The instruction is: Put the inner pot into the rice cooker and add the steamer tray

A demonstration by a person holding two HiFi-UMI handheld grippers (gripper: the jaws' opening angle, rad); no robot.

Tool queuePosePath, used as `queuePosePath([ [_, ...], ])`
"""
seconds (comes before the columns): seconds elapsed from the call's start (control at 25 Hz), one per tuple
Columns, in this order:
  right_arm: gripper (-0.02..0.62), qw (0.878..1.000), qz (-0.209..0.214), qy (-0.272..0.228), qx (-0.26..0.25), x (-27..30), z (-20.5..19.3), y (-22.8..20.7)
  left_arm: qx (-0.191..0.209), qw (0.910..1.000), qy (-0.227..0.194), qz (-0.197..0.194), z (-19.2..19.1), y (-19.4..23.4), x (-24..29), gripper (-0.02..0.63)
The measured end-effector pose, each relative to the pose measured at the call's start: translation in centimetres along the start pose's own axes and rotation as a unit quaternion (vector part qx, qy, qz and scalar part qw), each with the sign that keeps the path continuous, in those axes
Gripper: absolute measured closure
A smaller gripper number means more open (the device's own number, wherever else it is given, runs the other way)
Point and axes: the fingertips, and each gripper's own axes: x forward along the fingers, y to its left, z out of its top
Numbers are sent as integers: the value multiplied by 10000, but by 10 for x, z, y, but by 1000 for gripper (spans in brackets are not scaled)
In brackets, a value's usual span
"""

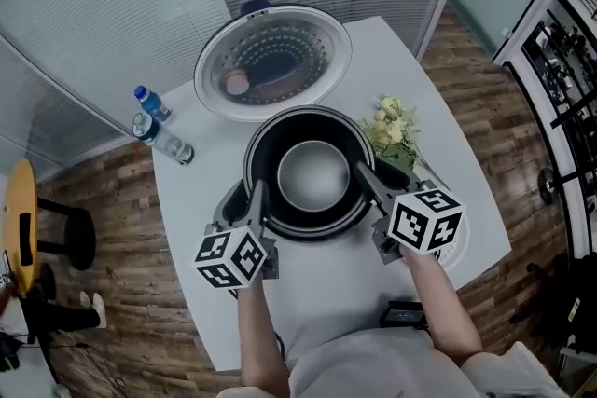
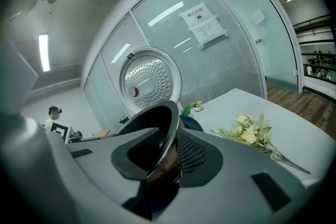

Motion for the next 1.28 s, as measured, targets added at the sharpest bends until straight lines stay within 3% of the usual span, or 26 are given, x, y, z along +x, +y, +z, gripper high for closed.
queuePosePath([
  [0.32,479,9990,-154,172,-393,1,-3,-1,104,9999,104,69,-4,0,1,500],
  [1.08,466,9955,-390,482,-717,13,-16,-11,317,9987,345,175,-16,6,9,485],
  [1.28,459,9931,-494,655,-844,16,-24,-16,525,9974,413,263,-18,7,12,472],
])
